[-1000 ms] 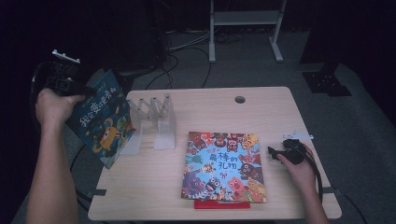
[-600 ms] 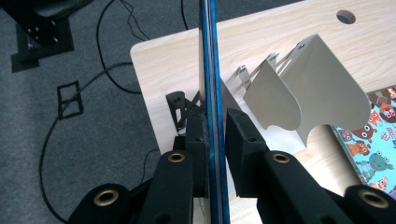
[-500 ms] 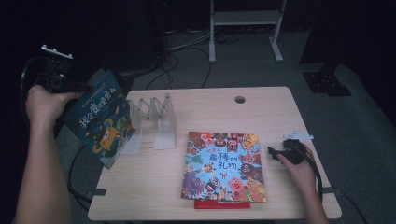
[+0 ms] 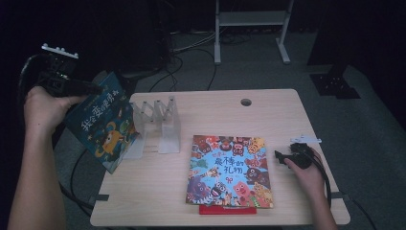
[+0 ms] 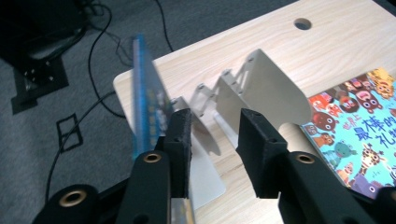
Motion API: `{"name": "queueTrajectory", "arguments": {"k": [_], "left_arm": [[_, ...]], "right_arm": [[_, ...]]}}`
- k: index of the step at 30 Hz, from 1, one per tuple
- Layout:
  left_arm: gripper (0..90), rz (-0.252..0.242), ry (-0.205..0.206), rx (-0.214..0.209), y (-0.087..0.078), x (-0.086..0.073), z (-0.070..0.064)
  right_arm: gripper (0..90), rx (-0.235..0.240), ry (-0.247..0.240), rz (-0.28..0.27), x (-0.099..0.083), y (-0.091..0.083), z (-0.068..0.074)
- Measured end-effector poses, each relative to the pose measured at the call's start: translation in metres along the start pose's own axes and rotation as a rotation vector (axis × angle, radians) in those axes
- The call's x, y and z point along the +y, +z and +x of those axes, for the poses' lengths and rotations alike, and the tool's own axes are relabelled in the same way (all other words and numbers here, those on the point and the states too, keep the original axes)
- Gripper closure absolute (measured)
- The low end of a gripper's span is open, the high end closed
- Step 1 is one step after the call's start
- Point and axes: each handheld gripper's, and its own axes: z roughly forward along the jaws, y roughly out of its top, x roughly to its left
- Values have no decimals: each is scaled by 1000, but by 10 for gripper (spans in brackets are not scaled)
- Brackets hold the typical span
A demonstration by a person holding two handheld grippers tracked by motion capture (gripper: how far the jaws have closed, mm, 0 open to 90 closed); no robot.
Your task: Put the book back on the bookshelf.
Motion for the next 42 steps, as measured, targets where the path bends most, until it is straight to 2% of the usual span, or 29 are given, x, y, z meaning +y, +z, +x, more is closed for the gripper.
{"name": "queueTrajectory", "arguments": {"k": [2, 6, 11, 14, 17, 21, 24, 28, 33, 40, 42], "left_arm": [[567, -9, 27, -8, 3, -3, -8], [494, -34, 58, -41, 10, -9, -25], [379, -52, 90, -63, 20, -17, -43], [335, -46, 106, -76, 28, -23, -54], [328, -29, 106, -89, 35, -28, -62], [263, -28, 129, -104, 47, -40, -75], [240, -37, 133, -131, 54, -48, -84], [216, -50, 147, -146, 64, -63, -95], [190, -63, 140, -180, 75, -80, -107], [158, -82, 125, -264, 99, -103, -127], [158, -80, 131, -267, 106, -107, -132]], "right_arm": [[232, 0, 0, 0, 0, 0, 0], [231, 0, 0, 1, 0, 0, 0], [231, 5, -6, 1, 0, 0, 0], [231, 10, -10, 1, 0, 0, -1], [231, 15, -16, 2, 0, -1, -2], [232, 19, -19, 3, 0, -1, -2], [231, 19, -18, 3, 0, -1, -2], [231, 20, -20, 3, 0, -1, -2], [229, 20, -20, 4, 0, -1, -2], [178, 29, -29, 11, 0, 1, -1], [178, 29, -29, 11, 0, 1, -1]]}}
